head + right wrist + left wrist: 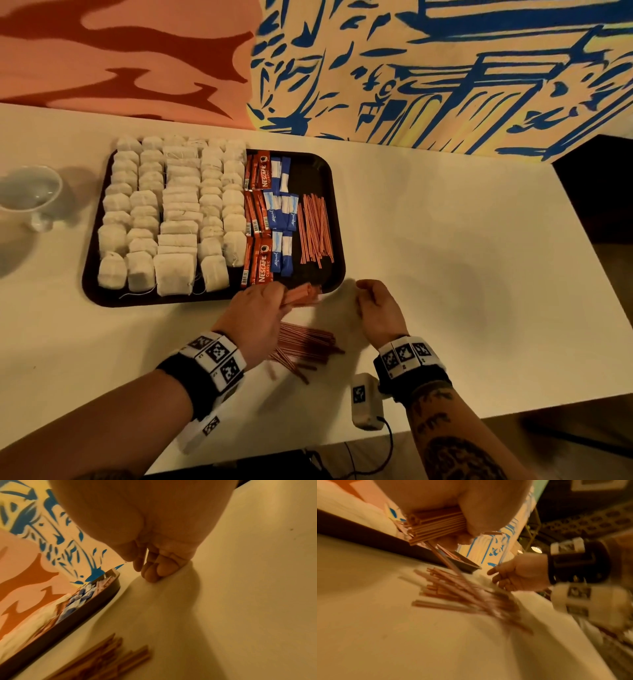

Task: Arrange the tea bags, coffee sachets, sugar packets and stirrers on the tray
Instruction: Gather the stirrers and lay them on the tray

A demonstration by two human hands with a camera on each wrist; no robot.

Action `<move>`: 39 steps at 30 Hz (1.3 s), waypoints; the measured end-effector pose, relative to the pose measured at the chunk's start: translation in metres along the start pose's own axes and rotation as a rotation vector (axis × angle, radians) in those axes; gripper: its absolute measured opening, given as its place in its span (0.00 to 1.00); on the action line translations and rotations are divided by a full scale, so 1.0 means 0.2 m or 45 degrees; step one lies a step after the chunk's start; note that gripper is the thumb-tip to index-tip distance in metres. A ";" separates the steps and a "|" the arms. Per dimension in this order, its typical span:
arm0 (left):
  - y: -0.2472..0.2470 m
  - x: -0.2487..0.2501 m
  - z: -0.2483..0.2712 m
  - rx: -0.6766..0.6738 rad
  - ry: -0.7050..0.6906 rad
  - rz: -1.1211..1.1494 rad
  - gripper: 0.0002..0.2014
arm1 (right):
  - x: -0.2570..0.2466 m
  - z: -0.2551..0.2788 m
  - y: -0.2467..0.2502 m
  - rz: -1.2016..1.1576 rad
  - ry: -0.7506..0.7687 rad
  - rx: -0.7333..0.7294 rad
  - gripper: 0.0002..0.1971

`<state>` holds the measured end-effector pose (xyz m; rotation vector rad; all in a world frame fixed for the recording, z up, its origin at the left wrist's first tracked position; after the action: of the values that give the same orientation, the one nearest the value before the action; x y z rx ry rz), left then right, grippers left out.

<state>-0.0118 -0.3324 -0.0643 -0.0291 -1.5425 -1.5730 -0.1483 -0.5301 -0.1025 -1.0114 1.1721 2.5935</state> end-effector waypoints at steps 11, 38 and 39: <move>0.10 -0.08 -0.07 0.361 0.400 1.198 0.05 | -0.18 0.31 -0.18 0.652 0.415 -0.248 0.31; 0.19 0.00 -0.17 0.524 0.382 2.029 0.08 | -0.22 0.28 -0.30 1.000 0.560 -0.389 0.14; 0.20 -0.02 -0.19 0.539 0.403 2.007 0.09 | -0.22 0.28 -0.31 1.021 0.537 -0.393 0.14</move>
<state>0.0348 -0.3530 -0.0425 -0.5721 -0.9907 0.0077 -0.1219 -0.4415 -0.0867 -1.4350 1.5559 3.3660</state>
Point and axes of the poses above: each hand's wrist, its own z-axis away from the middle knuckle, its own y-axis out of the back of the hand, x = y × z, the point moved 2 cm from there along -z, towards the middle knuckle, and after that the axes turned 1 degree about -z, right-handed, at the moved point
